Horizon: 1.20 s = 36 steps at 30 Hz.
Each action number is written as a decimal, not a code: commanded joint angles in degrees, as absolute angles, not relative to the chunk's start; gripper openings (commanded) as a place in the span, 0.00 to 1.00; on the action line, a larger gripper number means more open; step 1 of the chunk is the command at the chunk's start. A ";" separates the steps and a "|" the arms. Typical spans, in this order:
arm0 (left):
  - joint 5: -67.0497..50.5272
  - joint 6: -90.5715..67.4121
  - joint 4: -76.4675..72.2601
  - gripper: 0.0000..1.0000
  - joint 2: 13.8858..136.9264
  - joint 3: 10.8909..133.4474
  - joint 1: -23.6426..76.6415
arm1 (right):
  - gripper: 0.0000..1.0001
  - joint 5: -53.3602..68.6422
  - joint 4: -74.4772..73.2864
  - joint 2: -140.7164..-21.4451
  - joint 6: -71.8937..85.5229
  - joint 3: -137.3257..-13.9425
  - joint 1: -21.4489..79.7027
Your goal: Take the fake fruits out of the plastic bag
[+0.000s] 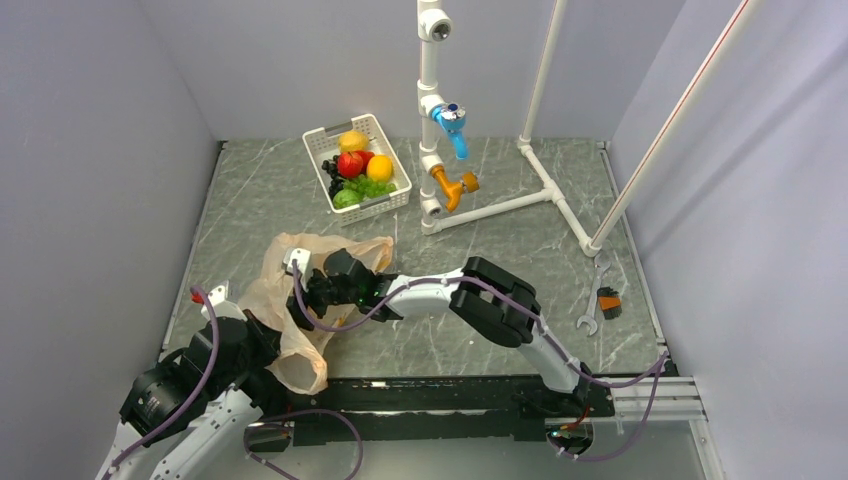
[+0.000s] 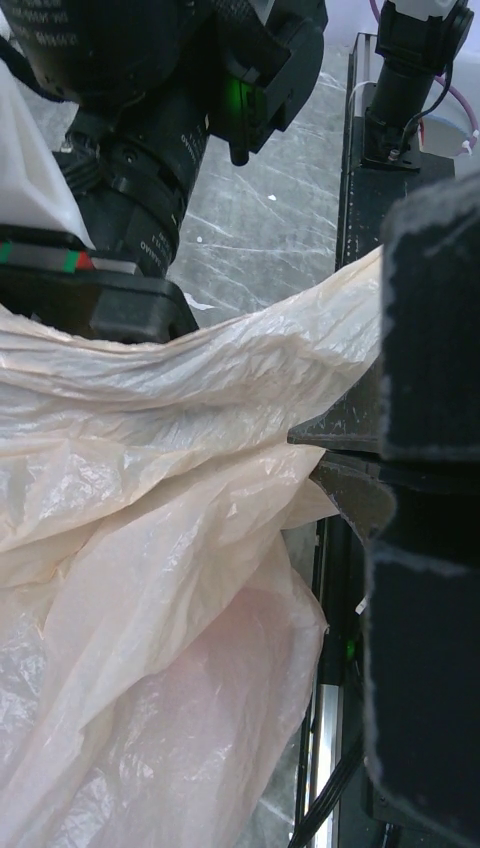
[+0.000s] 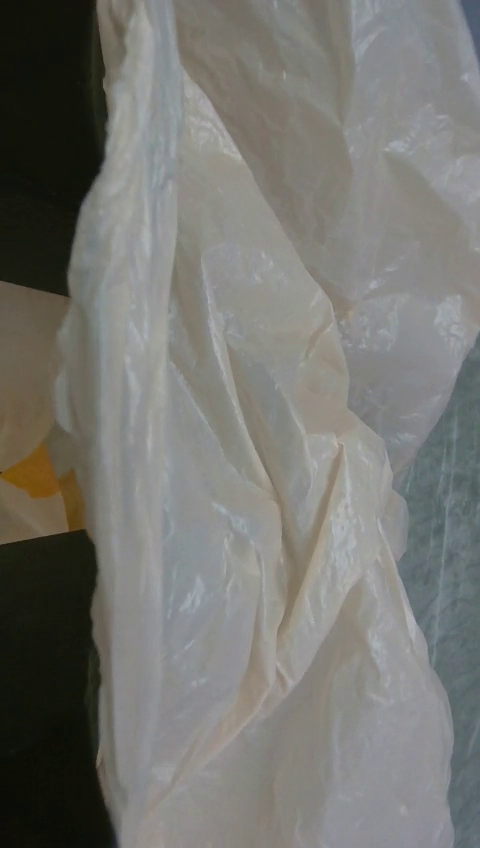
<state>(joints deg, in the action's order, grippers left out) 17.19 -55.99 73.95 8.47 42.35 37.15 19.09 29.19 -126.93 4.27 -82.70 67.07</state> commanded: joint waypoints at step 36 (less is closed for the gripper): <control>9.20 -43.06 53.95 0.00 34.41 53.06 36.61 | 0.99 9.38 43.00 -118.99 12.71 -66.66 62.92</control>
